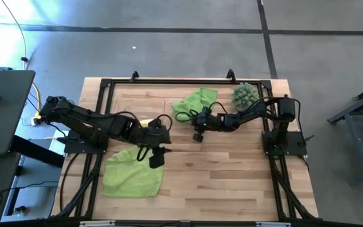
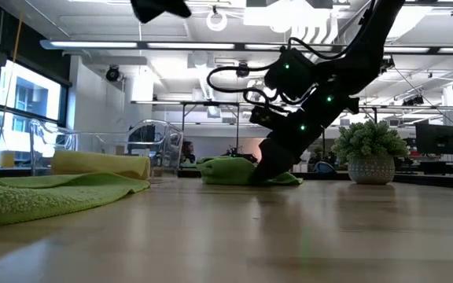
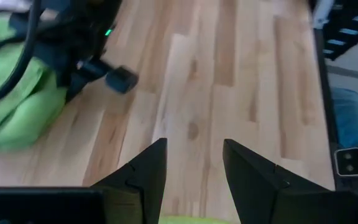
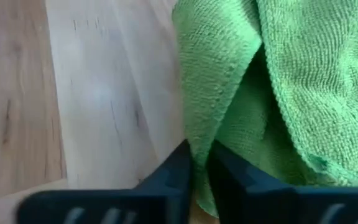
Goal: Roll microfiber towels into tight, uniform cylinder then place into a basket
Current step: Fold the right green towel
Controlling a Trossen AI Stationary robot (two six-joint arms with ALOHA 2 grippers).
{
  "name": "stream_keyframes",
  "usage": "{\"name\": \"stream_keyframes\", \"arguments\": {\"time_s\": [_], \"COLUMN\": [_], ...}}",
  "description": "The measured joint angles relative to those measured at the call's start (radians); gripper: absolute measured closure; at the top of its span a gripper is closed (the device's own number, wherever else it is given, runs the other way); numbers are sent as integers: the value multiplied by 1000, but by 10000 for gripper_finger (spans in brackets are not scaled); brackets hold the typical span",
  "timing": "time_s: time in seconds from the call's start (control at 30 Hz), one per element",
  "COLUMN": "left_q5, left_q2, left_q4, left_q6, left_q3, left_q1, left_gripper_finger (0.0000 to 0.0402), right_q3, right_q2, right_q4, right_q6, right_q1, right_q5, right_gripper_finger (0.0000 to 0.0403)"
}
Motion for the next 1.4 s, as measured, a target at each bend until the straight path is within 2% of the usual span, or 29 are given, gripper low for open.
{"name": "stream_keyframes", "arguments": {"time_s": [0.07,0.27,0.53,0.73,0.97,1.23,1.4], "left_q5": [0,0,0,1,3,12,91], "left_q2": [0,0,0,19,104,239,320], "left_q4": [24,54,74,140,256,443,553], "left_q6": [22,67,70,140,271,463,533], "left_q3": [0,0,0,0,0,0,0], "left_q1": [-10,-23,-21,-21,-20,-21,-21], "left_gripper_finger": [257,257,257,257,257,257,257], "right_q3": [0,0,0,0,0,0,0], "right_q2": [0,-27,-212,-367,-499,-580,-618], "right_q4": [-1,-61,-306,-449,-538,-554,-572], "right_q6": [-1,5,144,289,397,537,662], "right_q1": [8,65,182,302,459,621,699], "right_q5": [-21,-34,-36,-40,-62,-70,-70], "right_gripper_finger": [396,399,401,402,402,403,403]}}
